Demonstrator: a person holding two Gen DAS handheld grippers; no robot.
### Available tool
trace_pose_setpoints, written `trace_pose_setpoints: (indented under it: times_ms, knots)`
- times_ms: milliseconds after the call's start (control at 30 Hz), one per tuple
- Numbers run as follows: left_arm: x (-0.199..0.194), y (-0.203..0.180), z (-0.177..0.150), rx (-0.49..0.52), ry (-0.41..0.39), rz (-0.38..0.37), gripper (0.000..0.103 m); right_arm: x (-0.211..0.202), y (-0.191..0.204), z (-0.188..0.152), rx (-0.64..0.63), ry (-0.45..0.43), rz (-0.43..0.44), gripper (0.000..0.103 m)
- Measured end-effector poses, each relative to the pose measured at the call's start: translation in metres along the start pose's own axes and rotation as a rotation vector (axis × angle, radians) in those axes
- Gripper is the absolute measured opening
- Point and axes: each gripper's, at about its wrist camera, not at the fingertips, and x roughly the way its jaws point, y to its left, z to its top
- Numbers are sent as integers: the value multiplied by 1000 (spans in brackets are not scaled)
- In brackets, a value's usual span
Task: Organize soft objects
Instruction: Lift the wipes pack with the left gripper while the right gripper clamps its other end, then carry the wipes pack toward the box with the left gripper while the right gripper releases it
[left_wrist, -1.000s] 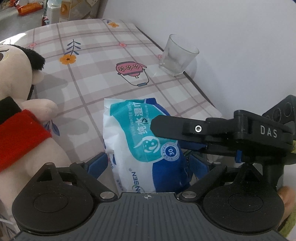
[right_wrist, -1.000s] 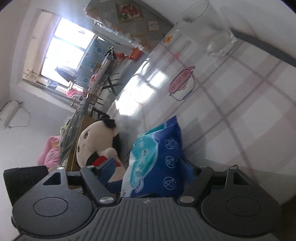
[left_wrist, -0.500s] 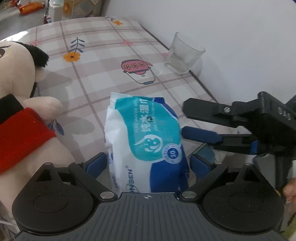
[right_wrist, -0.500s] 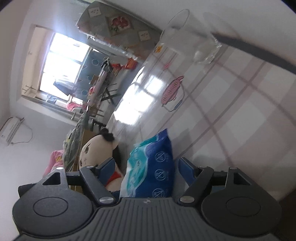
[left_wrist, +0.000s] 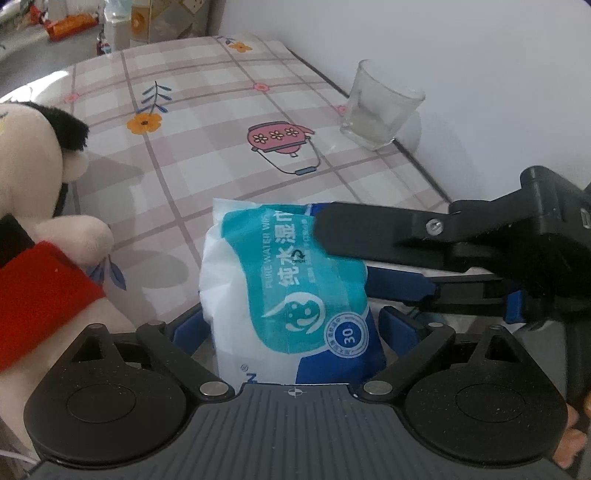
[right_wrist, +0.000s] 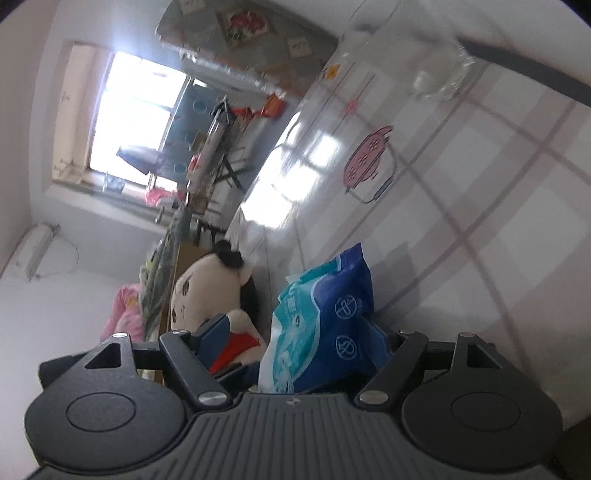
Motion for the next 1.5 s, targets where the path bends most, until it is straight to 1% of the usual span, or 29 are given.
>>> trace_pose_setpoints:
  times_ms: [133, 200, 367, 533, 667, 833, 1000, 1067, 1133, 1233, 1300, 1367, 1433, 1500]
  knots:
    - [1, -7, -1, 40, -11, 73, 83, 1, 1, 0, 8, 25, 29, 64]
    - [0, -9, -2, 57, -19, 98, 80, -1, 2, -2, 11, 26, 37, 64]
    - [-6, -9, -7, 53, -33, 98, 76, -11, 9, -8, 12, 23, 51, 64]
    - [-24, -13, -17, 60, -56, 83, 75, -24, 29, -23, -19, 4, 54, 64]
    - [-55, -14, -24, 54, -103, 51, 74, -41, 55, -38, -64, -21, 76, 64]
    - [-111, -12, -38, 56, -209, 26, 74, -61, 110, -62, -188, -56, 114, 64]
    - [-181, 9, -55, 16, -331, 23, 74, -60, 171, -84, -307, -50, 212, 64]
    - [-207, 22, -62, -13, -372, 32, 74, -51, 196, -90, -343, -28, 252, 64]
    - [-234, 39, -69, -41, -419, 58, 74, -36, 223, -97, -377, 8, 298, 64]
    - [-270, 67, -79, -86, -487, 108, 74, -4, 264, -102, -429, 77, 356, 64]
    - [-289, 90, -85, -134, -530, 144, 74, 23, 292, -106, -463, 126, 386, 64]
    - [-302, 113, -90, -184, -566, 187, 74, 48, 314, -109, -485, 175, 401, 64]
    - [-313, 140, -94, -253, -598, 226, 74, 77, 335, -109, -501, 221, 389, 64]
    - [-319, 169, -97, -327, -623, 263, 74, 96, 350, -106, -529, 236, 379, 64]
